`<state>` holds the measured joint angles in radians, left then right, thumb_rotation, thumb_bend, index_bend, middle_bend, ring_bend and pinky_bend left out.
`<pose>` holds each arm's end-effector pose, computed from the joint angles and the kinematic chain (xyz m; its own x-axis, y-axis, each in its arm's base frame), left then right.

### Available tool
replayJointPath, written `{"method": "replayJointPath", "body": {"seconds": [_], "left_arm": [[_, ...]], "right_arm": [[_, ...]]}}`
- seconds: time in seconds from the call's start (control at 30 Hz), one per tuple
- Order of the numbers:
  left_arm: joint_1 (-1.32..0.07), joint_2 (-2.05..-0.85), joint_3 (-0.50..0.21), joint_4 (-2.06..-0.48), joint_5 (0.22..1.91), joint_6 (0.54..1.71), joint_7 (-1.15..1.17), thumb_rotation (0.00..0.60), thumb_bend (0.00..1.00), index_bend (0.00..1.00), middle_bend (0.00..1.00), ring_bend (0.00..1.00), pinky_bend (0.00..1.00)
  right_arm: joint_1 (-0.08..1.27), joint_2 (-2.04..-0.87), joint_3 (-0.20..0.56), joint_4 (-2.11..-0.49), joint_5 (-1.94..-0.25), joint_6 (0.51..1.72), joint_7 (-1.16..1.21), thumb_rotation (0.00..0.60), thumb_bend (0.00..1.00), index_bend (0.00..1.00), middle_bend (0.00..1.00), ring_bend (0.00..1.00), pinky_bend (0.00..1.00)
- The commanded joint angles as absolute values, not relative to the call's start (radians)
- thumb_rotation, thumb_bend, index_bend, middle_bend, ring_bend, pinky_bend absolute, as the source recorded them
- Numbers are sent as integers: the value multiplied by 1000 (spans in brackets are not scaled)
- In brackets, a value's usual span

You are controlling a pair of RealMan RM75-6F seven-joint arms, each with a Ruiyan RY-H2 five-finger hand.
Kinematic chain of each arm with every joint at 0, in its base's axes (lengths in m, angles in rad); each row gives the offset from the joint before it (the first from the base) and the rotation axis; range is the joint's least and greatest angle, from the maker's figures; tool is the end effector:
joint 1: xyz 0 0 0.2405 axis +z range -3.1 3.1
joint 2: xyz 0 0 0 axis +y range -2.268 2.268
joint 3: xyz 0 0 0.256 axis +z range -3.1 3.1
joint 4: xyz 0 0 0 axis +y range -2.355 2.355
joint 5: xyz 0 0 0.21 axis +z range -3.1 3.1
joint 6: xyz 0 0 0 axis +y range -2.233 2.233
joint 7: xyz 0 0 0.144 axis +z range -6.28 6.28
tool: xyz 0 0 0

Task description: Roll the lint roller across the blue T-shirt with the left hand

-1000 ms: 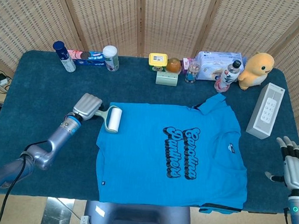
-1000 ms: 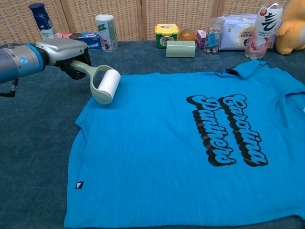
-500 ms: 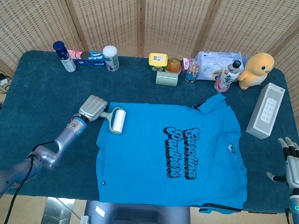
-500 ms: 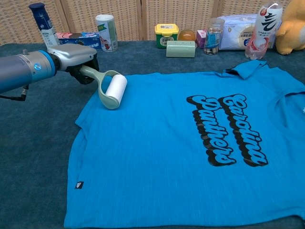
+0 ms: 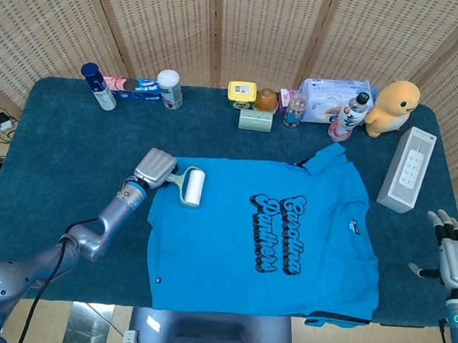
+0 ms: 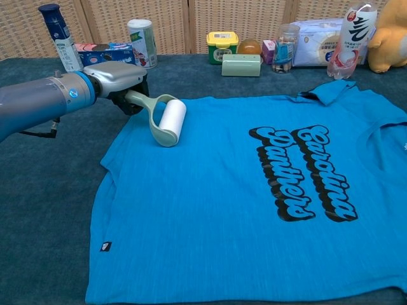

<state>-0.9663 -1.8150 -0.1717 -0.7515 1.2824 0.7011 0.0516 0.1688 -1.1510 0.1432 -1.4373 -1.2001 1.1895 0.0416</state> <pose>-0.1550 0.4387 -0.0580 0.6288 0.2144 0.7474 0.7467 -0.4346 -0.5035 -0.3726 -0.2255 0.1646 0.3826 -0.1312 0.9146 -0.8829 0.2397 0.4037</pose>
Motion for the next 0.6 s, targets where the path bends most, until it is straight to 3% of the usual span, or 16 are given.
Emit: {"method": "replayJointPath", "body": {"seconds": [0.03,0.6], "left_arm": [[-979,-1832,-185,-750,1268,700,80,600,663,939,883,844,997],[-1045,-1940,-243,-727,1172,670,262,600,657,938,883,843,997]], "right_arm": [[168,-1148,144,-1439,-1202,1192,47,600,0,25,0,0,0],[161,-1123,150,-1447,-1211,1194,102,600,0,25,0,0,0]]}}
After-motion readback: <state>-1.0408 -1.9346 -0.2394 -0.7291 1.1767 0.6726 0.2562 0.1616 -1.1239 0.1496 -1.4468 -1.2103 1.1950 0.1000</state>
